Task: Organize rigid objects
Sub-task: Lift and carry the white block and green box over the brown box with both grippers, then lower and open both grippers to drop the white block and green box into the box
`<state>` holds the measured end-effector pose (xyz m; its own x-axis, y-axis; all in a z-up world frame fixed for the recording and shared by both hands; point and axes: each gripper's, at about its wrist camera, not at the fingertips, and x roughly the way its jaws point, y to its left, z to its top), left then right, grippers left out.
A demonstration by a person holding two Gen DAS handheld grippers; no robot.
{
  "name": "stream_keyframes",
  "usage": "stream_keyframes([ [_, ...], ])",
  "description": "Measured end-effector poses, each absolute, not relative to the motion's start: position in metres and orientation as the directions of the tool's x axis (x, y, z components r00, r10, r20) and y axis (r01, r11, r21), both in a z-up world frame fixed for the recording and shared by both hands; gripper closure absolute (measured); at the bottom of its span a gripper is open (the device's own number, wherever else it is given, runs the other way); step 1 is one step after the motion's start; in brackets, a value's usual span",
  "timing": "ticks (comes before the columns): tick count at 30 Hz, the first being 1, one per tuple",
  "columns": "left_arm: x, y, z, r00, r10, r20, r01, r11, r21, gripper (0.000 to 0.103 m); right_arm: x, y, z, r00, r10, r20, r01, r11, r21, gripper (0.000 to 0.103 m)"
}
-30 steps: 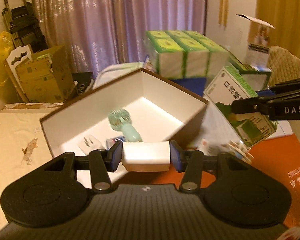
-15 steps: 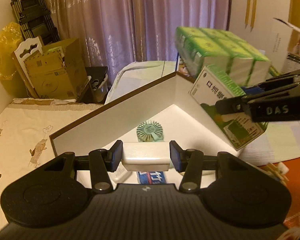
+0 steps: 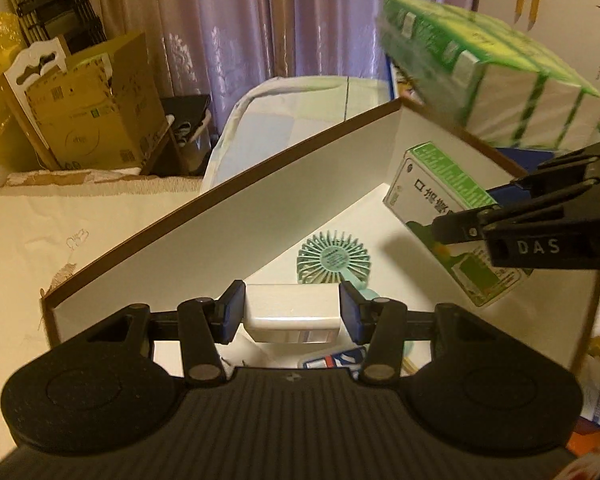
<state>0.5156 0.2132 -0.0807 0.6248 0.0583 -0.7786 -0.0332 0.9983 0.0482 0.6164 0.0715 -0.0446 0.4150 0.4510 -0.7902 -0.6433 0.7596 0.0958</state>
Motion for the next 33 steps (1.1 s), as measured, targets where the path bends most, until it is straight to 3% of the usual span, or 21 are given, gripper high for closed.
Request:
stream_keyframes([
  [9, 0.535, 0.22, -0.098, 0.614, 0.058, -0.787, -0.04, 0.998, 0.042, 0.056, 0.63, 0.073, -0.056, 0.42, 0.443, -0.792, -0.643, 0.761, 0.085, 0.076],
  [10, 0.536, 0.22, -0.099, 0.62, 0.063, -0.782, -0.046, 0.998, 0.044, 0.053, 0.63, 0.073, -0.057, 0.424, 0.45, -0.786, -0.647, 0.758, 0.085, 0.076],
  [12, 0.539, 0.22, -0.098, 0.622, 0.084, -0.778, -0.058, 0.996, 0.061, 0.038, 0.63, 0.072, -0.057, 0.433, 0.475, -0.766, -0.658, 0.747, 0.091, 0.076],
  [13, 0.538, 0.219, -0.098, 0.624, 0.092, -0.776, -0.061, 0.996, 0.069, 0.037, 0.629, 0.072, -0.057, 0.444, 0.48, -0.757, -0.661, 0.746, 0.086, 0.076],
  [18, 0.531, 0.219, -0.09, 0.62, 0.084, -0.78, -0.055, 0.996, 0.063, 0.036, 0.623, 0.066, -0.054, 0.446, 0.474, -0.759, -0.671, 0.738, 0.067, 0.058],
  [33, 0.474, 0.213, -0.045, 0.651, 0.083, -0.754, -0.098, 0.995, 0.025, 0.036, 0.575, 0.03, -0.023, 0.413, 0.537, -0.736, -0.657, 0.735, 0.168, 0.047],
])
